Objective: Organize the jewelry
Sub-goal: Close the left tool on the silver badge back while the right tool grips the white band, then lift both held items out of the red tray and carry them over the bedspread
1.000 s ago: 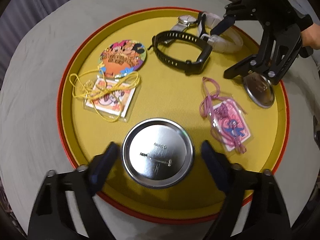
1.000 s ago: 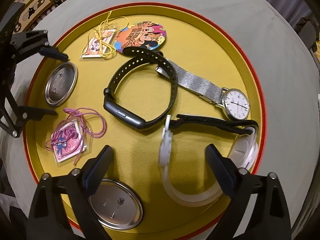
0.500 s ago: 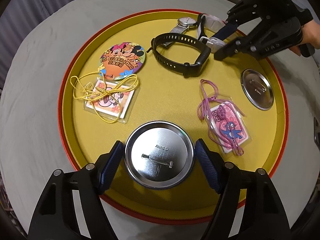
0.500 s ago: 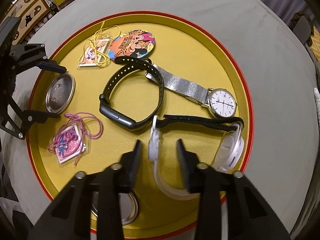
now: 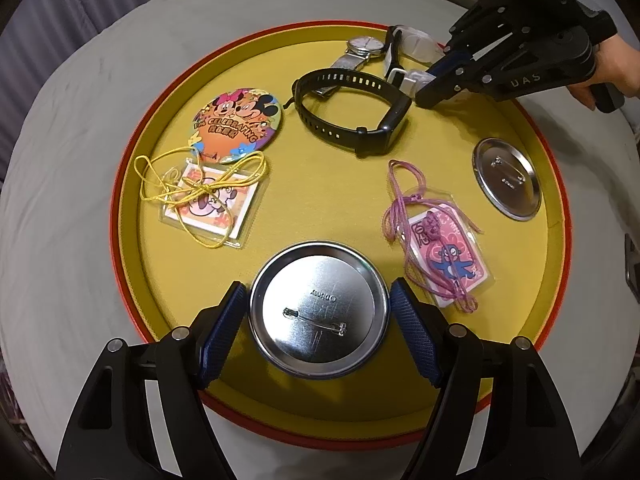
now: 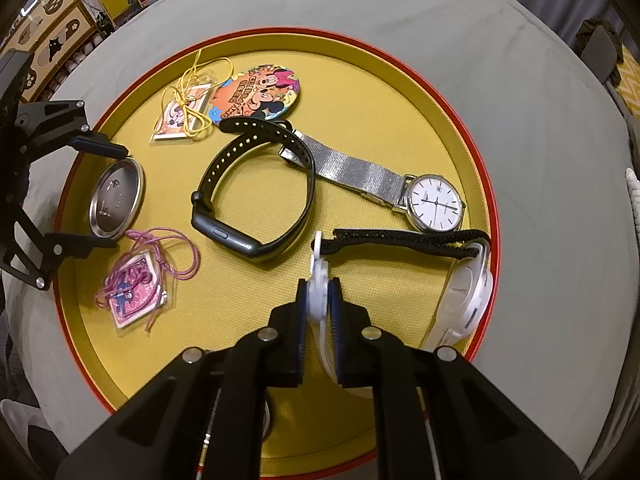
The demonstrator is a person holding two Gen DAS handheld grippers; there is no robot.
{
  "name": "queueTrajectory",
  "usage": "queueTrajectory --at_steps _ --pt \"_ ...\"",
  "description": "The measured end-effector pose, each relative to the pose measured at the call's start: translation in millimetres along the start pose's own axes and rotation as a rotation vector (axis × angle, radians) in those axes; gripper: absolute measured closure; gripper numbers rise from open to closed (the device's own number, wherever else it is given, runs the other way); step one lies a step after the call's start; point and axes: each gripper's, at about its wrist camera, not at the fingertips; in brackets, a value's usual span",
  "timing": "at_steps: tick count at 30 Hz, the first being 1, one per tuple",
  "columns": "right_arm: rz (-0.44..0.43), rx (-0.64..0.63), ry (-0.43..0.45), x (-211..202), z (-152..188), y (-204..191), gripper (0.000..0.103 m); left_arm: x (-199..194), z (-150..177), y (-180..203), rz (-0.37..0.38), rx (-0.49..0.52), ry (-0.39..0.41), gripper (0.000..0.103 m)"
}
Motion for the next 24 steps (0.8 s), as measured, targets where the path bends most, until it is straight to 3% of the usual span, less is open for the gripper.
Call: queueTrajectory --at_steps 9,24 --pt "0.016 0.003 0.020 -20 4 -3 0.094 -19 -4 4 -0.012 -0.007 0.017 0.031" --pt "0.043 -0.002 0.064 -82 10 -25 0.094 -85 -10 19 -0.047 -0.006 0.086 0.031"
Point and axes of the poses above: each gripper's, at about its wrist camera, not at the fingertips, and x roughly the way its jaws point, y to its right, z to its underside, and after that the axes turned 4 degrees about z, right-handed
